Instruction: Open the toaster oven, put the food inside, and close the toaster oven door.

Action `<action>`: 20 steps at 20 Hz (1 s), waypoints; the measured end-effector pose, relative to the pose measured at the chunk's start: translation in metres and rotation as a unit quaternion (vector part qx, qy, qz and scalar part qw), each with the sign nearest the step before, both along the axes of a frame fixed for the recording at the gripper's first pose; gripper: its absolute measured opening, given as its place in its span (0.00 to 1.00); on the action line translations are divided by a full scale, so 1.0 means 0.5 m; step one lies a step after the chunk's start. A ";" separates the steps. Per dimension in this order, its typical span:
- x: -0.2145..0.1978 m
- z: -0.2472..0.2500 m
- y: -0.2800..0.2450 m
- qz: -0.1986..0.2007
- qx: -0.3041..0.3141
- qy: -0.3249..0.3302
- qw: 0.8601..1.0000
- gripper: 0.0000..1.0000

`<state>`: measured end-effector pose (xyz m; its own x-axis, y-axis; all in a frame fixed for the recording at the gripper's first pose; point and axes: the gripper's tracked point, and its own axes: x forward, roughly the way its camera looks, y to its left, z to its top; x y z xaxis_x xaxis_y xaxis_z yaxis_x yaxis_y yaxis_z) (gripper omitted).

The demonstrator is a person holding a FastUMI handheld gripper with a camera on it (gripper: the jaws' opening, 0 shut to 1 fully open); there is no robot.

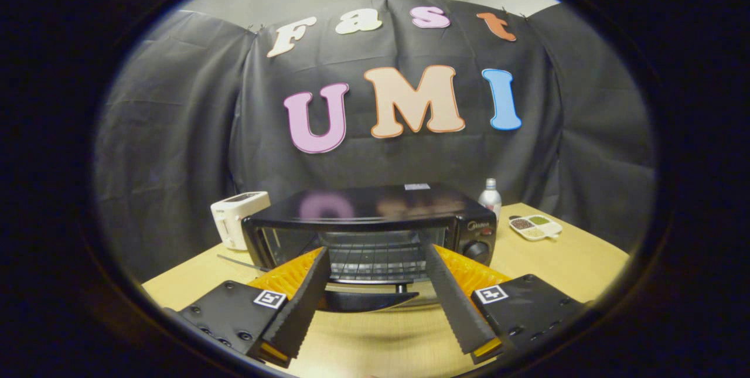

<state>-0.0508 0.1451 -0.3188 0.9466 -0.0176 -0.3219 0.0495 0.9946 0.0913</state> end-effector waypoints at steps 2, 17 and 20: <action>-0.028 -0.011 0.001 0.002 0.002 0.007 1.000 1.00; -0.201 -0.188 0.005 0.004 0.010 0.097 0.995 1.00; -0.213 -0.225 0.002 0.004 0.017 0.115 0.993 1.00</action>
<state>-0.1573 0.1463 -0.4312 0.8478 0.0047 -0.5303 0.0650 0.9915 0.1126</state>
